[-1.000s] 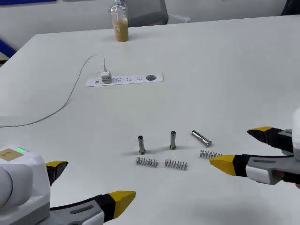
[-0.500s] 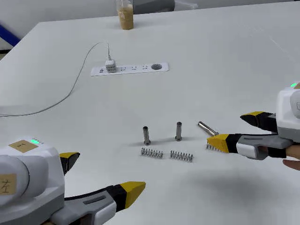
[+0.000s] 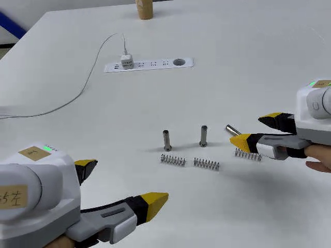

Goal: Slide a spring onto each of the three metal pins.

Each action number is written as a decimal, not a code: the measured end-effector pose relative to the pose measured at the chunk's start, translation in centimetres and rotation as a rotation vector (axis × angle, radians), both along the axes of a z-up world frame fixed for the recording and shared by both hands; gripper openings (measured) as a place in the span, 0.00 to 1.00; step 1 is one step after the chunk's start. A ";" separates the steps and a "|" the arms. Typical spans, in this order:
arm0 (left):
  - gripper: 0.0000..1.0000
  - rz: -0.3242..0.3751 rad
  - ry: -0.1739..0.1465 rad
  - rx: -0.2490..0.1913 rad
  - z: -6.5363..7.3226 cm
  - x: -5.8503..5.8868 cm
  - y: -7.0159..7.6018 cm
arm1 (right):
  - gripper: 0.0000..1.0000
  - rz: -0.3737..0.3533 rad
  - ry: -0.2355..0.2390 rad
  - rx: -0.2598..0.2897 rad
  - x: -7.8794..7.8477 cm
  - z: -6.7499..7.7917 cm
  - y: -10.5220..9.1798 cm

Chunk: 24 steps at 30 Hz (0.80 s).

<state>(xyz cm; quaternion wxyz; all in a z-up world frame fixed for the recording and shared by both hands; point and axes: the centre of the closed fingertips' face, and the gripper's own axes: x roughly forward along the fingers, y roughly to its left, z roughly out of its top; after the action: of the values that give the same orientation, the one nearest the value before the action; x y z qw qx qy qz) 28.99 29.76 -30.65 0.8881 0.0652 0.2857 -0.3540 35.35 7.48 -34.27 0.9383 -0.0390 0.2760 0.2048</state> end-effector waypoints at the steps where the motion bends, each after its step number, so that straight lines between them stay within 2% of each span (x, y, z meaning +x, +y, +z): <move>1: 0.87 -0.002 -0.001 0.003 0.0 0.0 0.0 | 0.48 0.001 0.004 0.001 0.2 -0.2 0.0; 19: 0.84 -0.014 0.009 -0.003 -0.6 0.3 -0.2 | 0.32 -0.003 0.038 -0.030 2.9 -2.9 -0.1; 24: 0.83 -0.014 0.011 -0.009 -0.7 0.3 -0.3 | 0.30 -0.002 0.041 -0.039 3.5 -3.4 0.0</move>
<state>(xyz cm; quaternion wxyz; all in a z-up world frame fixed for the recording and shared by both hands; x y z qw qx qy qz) 29.34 29.48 -31.38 0.8844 0.0612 0.2883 -0.3620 38.88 7.47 -37.68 0.9318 -0.0527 0.2990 0.1991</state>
